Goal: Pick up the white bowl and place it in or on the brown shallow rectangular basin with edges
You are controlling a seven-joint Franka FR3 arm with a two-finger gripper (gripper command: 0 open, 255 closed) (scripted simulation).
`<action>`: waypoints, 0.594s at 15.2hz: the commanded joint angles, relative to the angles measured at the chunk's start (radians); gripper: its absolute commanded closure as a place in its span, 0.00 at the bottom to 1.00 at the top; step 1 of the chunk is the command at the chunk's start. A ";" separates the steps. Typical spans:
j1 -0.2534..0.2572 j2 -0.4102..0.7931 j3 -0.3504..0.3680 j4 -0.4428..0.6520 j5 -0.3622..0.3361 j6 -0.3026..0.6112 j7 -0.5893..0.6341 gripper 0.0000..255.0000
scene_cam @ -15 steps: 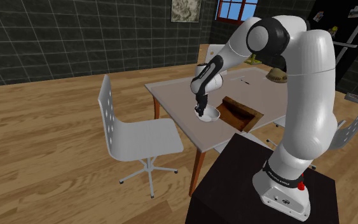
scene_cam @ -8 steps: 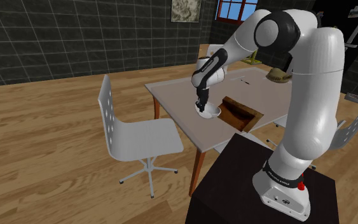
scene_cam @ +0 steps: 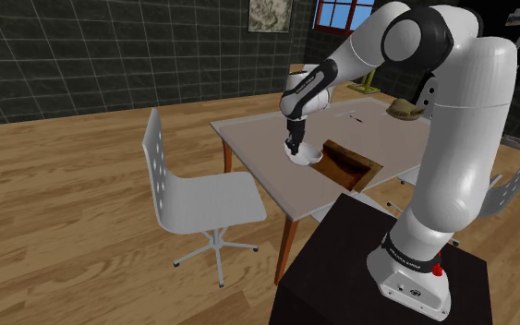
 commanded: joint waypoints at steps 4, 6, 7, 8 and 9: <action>0.005 -0.051 -0.005 0.012 -0.011 -0.061 0.003 1.00; 0.007 -0.069 -0.006 0.018 -0.015 -0.085 0.004 1.00; 0.007 -0.077 -0.007 0.021 -0.017 -0.097 0.004 1.00; 0.008 -0.086 -0.007 0.025 -0.018 -0.109 0.004 1.00; 0.009 -0.094 -0.008 0.029 -0.020 -0.121 0.004 1.00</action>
